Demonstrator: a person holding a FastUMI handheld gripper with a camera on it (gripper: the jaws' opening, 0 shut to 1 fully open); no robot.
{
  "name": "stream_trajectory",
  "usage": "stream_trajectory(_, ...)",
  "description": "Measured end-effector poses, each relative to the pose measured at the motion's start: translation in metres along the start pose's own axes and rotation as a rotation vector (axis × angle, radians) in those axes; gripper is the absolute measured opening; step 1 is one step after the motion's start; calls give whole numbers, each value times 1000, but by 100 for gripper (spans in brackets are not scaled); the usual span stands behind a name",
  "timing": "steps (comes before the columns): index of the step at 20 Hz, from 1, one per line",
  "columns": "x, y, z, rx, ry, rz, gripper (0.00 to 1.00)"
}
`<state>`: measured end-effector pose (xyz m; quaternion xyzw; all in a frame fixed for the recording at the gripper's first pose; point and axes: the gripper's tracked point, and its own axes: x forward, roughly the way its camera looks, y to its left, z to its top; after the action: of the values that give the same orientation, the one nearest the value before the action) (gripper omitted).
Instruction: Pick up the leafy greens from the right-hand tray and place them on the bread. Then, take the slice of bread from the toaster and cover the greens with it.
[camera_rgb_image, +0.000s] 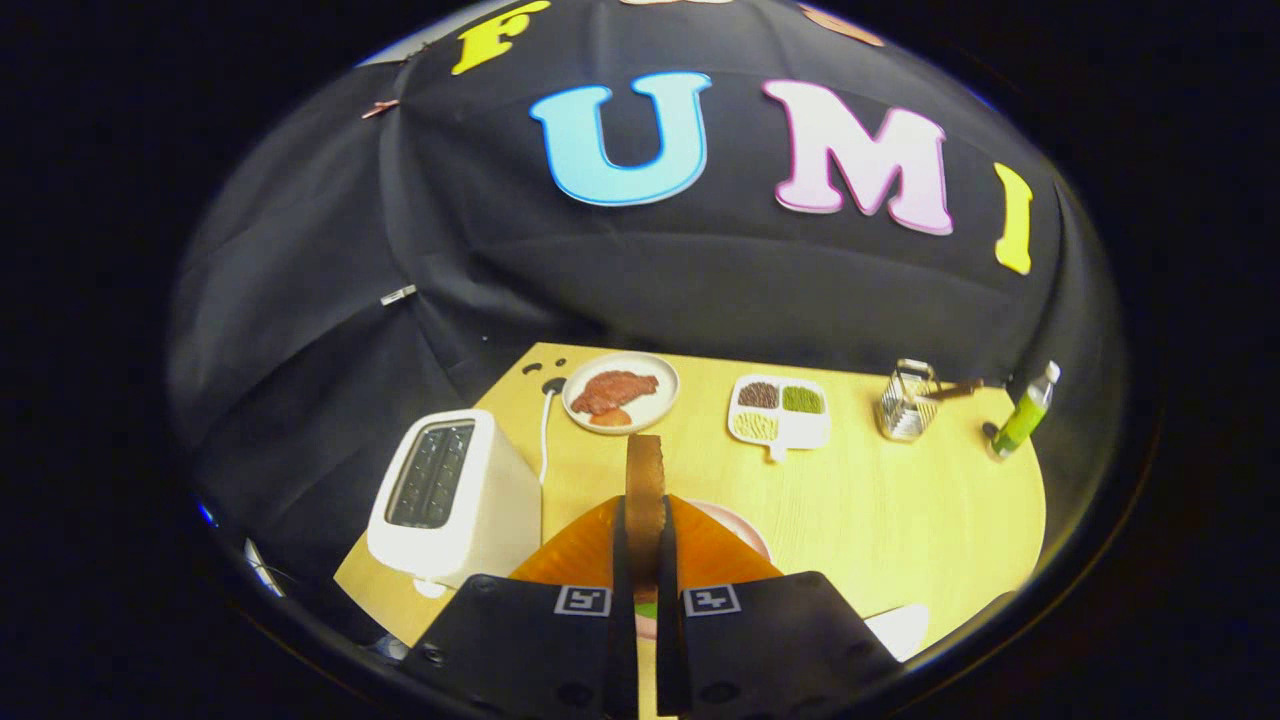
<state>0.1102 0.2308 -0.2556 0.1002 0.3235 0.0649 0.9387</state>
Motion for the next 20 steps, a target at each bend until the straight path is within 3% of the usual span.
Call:
stream_trajectory(11,61,6,-66,174,59,68,12)
stream_trajectory(20,89,-66,-104,189,137,-28,12)
